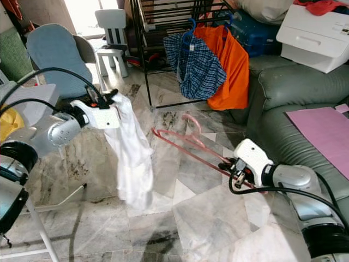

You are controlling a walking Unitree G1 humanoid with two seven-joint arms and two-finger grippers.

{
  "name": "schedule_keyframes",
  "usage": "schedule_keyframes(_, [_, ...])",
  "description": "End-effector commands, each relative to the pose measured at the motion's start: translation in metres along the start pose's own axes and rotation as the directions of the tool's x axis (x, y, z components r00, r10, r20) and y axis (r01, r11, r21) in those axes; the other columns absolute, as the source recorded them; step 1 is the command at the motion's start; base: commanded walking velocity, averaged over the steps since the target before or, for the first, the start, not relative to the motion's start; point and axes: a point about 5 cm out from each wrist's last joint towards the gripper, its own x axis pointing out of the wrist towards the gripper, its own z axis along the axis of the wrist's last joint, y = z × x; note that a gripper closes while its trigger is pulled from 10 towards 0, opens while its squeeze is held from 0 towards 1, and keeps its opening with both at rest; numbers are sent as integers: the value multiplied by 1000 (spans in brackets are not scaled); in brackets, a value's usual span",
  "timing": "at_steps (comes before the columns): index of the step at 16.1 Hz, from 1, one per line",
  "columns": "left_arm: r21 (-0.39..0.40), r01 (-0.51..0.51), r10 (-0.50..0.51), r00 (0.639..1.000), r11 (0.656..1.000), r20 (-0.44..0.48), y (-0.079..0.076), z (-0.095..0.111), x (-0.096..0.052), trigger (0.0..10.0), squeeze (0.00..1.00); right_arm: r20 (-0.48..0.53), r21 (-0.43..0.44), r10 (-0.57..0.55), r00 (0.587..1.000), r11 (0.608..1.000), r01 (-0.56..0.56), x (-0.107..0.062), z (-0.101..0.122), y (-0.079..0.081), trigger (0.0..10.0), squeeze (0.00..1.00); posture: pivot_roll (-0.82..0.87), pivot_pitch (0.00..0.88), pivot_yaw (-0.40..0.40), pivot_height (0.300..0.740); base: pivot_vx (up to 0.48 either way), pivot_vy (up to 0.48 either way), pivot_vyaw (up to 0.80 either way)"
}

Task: Hang hanger

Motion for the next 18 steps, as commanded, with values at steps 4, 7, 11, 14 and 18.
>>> schedule_keyframes(4, [-6, 15, -15, 1000, 1000, -5, -4, 0, 0, 10000, 0, 24, -38, 89, 996, 995, -88, -16, 17, -2, 10000, 0, -205, 0, 96, 740, 0, 0, 0])
schedule_keyframes(7, [-2, 26, -26, 1000, 1000, 13, -6, 2, -1, 10000, 0, -22, -27, 142, 990, 989, -143, -37, 10, -4, 10000, 0, -213, 0, 102, 740, 0, 0, 0])
schedule_keyframes(11, [-6, 31, -31, 999, 1000, 29, -8, 4, -1, 10000, 0, -44, -10, 163, 986, 986, -164, -44, 9, -5, 10000, 0, -213, 0, 104, 740, 0, 0, 0])
schedule_keyframes(14, [-24, 28, -25, 995, 999, 98, -6, 13, 1, 10000, 0, -22, 25, 177, 984, 984, -176, -28, 4, 2, 10000, 0, -204, 0, 100, 740, 0, 0, 0])
schedule_keyframes(18, [-52, 22, -11, 978, 998, 208, -7, 32, 6, 10000, 0, 18, 78, 207, 978, 975, -208, -6, 1, 12, 10000, 0, -185, 0, 88, 740, 0, 0, 0])
